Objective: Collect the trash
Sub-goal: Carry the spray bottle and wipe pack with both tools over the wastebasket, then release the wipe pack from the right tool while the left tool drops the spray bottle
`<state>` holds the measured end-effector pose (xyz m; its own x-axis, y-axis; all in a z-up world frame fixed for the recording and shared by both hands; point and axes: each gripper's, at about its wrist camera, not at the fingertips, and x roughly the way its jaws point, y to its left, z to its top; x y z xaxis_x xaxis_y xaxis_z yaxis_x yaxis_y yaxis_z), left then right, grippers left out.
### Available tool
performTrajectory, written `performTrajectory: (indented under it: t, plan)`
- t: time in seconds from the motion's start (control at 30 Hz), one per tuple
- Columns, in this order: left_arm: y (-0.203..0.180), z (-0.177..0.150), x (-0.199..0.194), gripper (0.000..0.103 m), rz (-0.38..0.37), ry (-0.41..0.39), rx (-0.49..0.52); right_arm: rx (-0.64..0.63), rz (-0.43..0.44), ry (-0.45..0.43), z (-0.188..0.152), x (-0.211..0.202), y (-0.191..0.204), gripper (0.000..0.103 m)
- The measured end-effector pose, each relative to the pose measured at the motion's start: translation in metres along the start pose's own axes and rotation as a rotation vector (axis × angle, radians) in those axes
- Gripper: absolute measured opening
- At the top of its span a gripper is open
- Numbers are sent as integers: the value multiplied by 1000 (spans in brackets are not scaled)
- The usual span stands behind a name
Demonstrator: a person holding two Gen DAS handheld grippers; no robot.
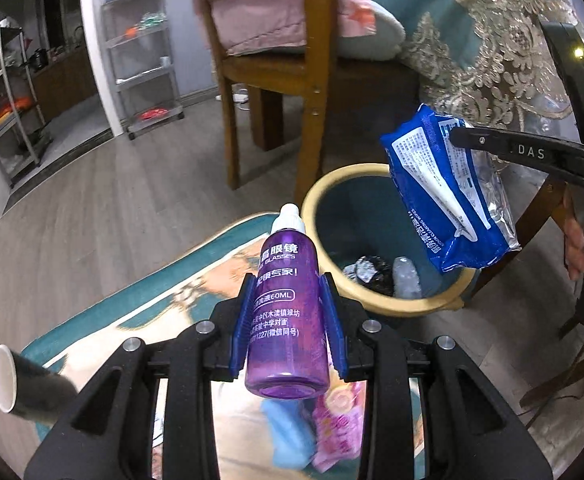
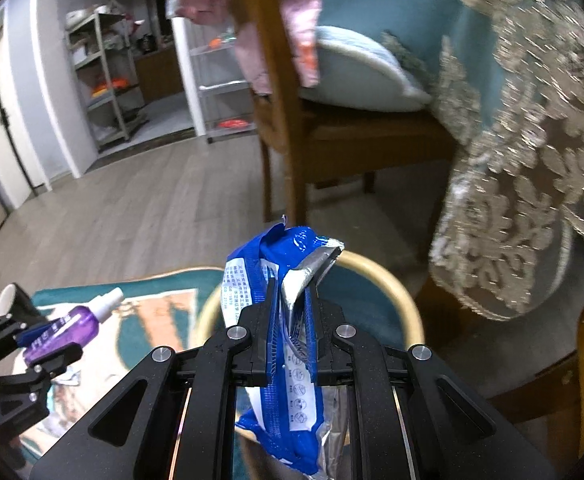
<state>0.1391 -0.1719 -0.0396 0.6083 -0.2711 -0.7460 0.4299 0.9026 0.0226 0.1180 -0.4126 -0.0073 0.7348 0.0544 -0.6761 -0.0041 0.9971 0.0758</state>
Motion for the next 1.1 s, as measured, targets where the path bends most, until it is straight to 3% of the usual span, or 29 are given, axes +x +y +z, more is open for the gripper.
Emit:
performTrajectory:
  t: [0.53, 0.73, 1.1]
  plan:
    - [-55, 5, 65, 32, -83, 71, 82, 98, -141, 73, -17, 33, -48, 13]
    - [-74, 2, 87, 32, -89, 98, 149, 86, -160, 99, -20, 43, -45, 13]
    - [-84, 5, 101, 32, -102, 93, 147, 50, -128, 88, -17, 47, -32, 14]
